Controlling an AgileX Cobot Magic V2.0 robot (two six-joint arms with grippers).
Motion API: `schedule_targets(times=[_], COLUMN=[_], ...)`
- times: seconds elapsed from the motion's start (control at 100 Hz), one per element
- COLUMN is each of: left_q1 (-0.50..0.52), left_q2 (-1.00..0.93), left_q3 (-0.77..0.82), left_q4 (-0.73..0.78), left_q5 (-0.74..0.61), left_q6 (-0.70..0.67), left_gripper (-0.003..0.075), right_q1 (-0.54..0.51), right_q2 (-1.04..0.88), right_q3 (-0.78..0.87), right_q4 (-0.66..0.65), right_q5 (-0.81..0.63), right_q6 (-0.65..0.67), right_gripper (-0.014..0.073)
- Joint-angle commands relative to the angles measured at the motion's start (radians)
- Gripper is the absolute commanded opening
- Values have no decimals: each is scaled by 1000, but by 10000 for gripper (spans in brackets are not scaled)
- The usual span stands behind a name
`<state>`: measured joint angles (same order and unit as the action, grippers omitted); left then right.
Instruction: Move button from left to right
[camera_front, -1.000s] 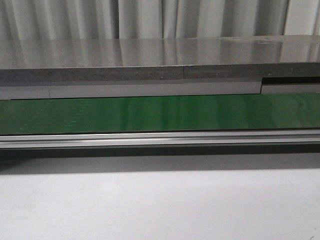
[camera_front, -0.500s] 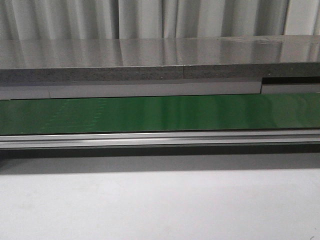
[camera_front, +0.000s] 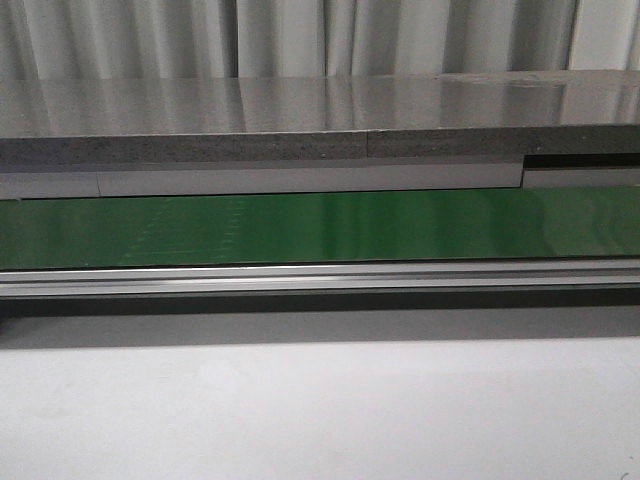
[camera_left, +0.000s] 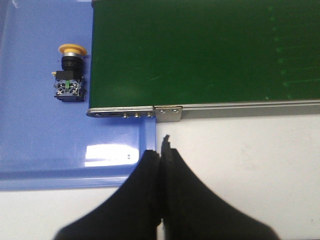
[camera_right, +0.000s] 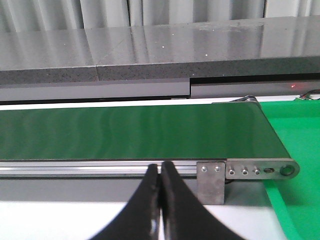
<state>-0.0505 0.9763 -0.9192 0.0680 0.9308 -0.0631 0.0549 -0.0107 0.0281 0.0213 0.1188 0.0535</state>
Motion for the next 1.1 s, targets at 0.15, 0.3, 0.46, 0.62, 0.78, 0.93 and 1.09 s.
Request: schedule_targets(times=[0.15,0.3,0.46,0.62,0.78,0.93,1.09], left_q1=[-6,-6,-6,-6,-6,-6,24], left_q2=[-6,-6,-6,-6,-6,-6,-6], left_q3=[-35,-35,-35,-35,-35,-35,-35], left_q4=[3,3,3,3,3,25,49], left_q5=[-64,-72,-72,-72,-72,-89,-129], left_q6=[1,1,1,1,1,1,1], left_gripper=[-19,14,244,620,685,659,659], right_q1=[1,1,1,1,1,1,1], right_q2=[-21,-21,-21,-21,-21,-21,-21], right_q3=[-16,-16,-16,-16,-16,-16,-16], right_q4=[-9,-9,-9,-9,-9,-9,-9], right_q5=[-83,-83,-83,-83,-83,-83,-83], right_q6=[-2,-2,-2,-2,-2,-2,-2], right_gripper=[-68,-68,-68,-68,-68,-68,-68])
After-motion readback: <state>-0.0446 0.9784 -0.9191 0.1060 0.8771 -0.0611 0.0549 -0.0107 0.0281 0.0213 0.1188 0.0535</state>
